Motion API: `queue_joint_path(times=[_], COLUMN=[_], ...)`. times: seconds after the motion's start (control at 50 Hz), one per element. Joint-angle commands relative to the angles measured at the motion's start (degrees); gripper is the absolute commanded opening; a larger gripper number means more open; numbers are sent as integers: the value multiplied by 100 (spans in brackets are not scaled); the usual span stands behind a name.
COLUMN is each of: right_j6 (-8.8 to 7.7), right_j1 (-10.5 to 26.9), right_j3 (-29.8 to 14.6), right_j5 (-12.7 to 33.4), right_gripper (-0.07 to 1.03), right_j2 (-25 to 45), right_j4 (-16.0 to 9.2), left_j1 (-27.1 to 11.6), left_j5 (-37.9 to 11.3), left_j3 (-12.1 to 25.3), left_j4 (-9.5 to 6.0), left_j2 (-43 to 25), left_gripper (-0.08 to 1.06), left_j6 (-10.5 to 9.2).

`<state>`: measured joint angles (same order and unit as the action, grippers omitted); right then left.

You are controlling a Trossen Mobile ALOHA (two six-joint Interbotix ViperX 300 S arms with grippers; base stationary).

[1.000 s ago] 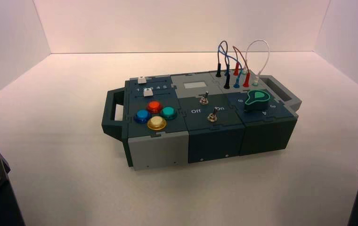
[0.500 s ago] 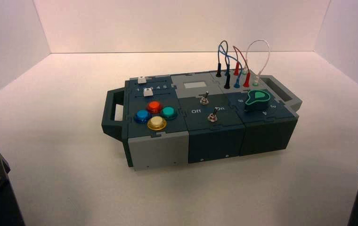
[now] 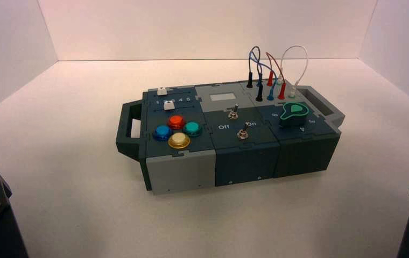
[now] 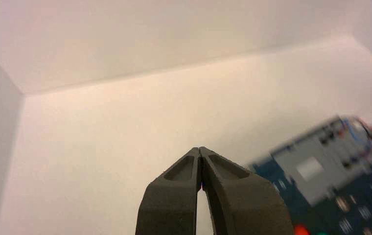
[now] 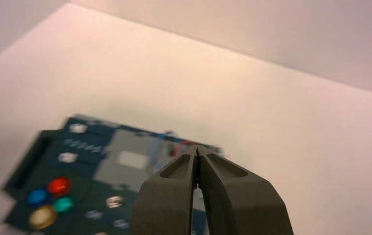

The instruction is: Move the bottom slider to position 4.

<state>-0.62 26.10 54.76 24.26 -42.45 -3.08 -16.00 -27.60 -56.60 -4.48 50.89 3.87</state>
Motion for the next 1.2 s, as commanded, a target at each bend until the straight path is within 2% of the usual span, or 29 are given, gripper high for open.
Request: queue_joint_path(times=[0.02, 0.24, 0.52, 0.76, 0.98, 1.2], right_j6=[-79, -79, -123, -255, -334, -448], right_j1=[299, 703, 1134, 1292, 1591, 1723], right_j3=[-220, -220, -193, -281, -483, -703], right_j5=[35, 246, 404, 431, 431, 580], right_gripper=[-2, -2, -2, -2, -2, -2], right_j2=[255, 545, 817, 1292, 1802, 2215], right_j4=[-229, -255, -299, -316, -325, -316], left_j1=[-79, -387, -773, -782, -835, -984], left_j5=[-158, -360, -475, -457, -492, -694], left_j3=[193, 167, 229, 246, 255, 422], left_j4=[-79, -229, -624, -642, -642, -650], left_j2=[-97, -158, -694, -1020, -1055, -1318], left_gripper=[-3, -3, -3, -3, -3, -3], left_j6=[9, 9, 18, 18, 26, 35])
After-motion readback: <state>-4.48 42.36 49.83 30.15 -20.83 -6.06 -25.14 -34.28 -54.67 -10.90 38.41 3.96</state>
